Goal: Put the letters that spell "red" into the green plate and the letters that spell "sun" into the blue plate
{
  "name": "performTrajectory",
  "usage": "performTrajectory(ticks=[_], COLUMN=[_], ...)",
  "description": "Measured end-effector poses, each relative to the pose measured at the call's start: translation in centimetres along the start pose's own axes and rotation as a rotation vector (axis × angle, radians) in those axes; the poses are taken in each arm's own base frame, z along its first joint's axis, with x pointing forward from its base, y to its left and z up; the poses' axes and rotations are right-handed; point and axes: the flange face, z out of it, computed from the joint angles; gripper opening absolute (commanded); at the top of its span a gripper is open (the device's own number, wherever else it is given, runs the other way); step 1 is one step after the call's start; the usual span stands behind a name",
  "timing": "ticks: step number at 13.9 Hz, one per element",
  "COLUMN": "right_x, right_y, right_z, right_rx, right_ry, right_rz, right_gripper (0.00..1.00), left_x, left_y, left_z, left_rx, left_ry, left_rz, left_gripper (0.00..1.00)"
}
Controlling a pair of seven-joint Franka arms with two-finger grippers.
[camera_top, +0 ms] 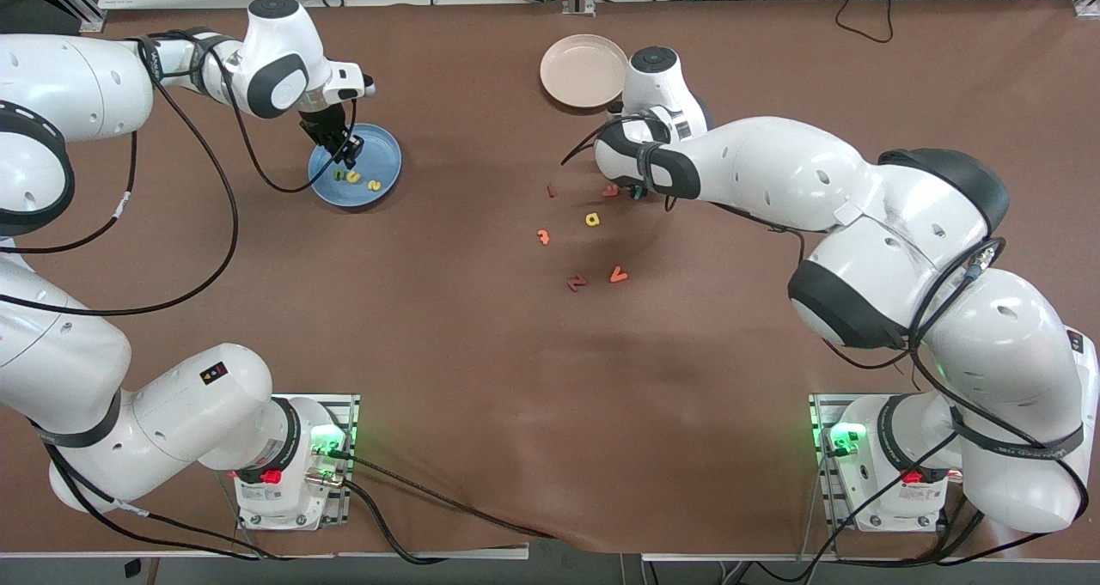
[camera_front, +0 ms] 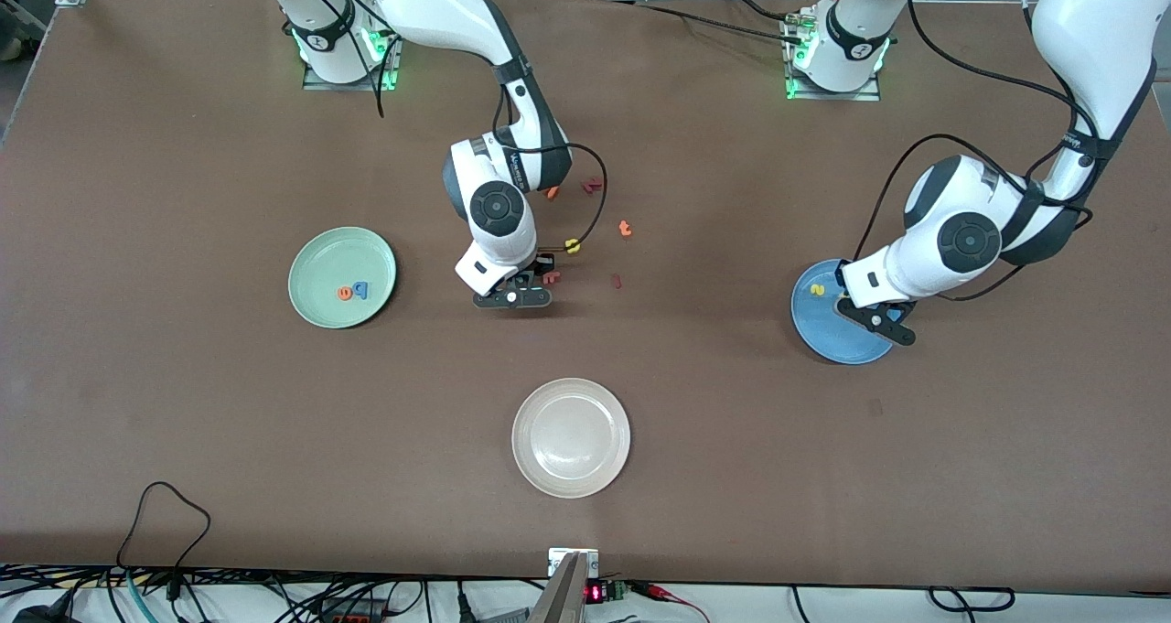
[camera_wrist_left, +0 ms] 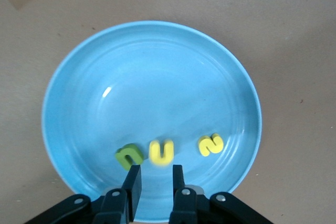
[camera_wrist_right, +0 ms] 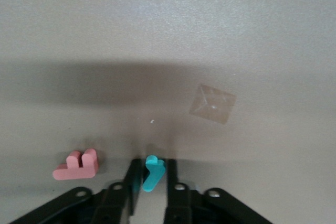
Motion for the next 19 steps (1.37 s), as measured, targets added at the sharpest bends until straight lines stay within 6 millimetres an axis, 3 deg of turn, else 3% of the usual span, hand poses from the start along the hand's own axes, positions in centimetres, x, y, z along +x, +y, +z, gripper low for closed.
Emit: performTrajectory(ticks=[2,5,7,9,13,15,19], right_x=[0.0,0.0,0.3,1.5,4.9,5.6,5.0], right_y=[-0.1,-0.1,-0.1,1.0,9.4,13.4,20.5], right_z=[0.0,0.0,-0.4,-2.3,-6.9,-6.9,-5.3], right_rx=[0.001,0.001,0.005,0.005,-0.048,-0.074,-0.126], right_ry=[0.001,0.001,0.011,0.027,-0.018,-0.033,-0.086], right_rz=[0.0,-0.001,0.001,0.02,0.098,0.099,0.055], right_gripper=[0.01,0.0,0.0,0.0,0.0,0.0,0.0], left_x=[0.3,1.3,2.1,2.4,2.3,1.7,-0.6], left_y=[0.1,0.4,1.3,2.9,5.3,5.5,3.5], left_z=[-0.6,-3.7,-8.0,-12.8,-21.3,-24.2,-28.7], left_rx=[0.006,0.035,0.071,0.107,0.124,0.069,-0.003], left_ry=[0.014,0.047,-0.002,-0.073,-0.11,-0.095,-0.048], left_rz=[-0.008,-0.013,-0.056,-0.105,-0.164,-0.209,-0.26], left_gripper=[1.0,1.0,1.0,1.0,1.0,1.0,1.0])
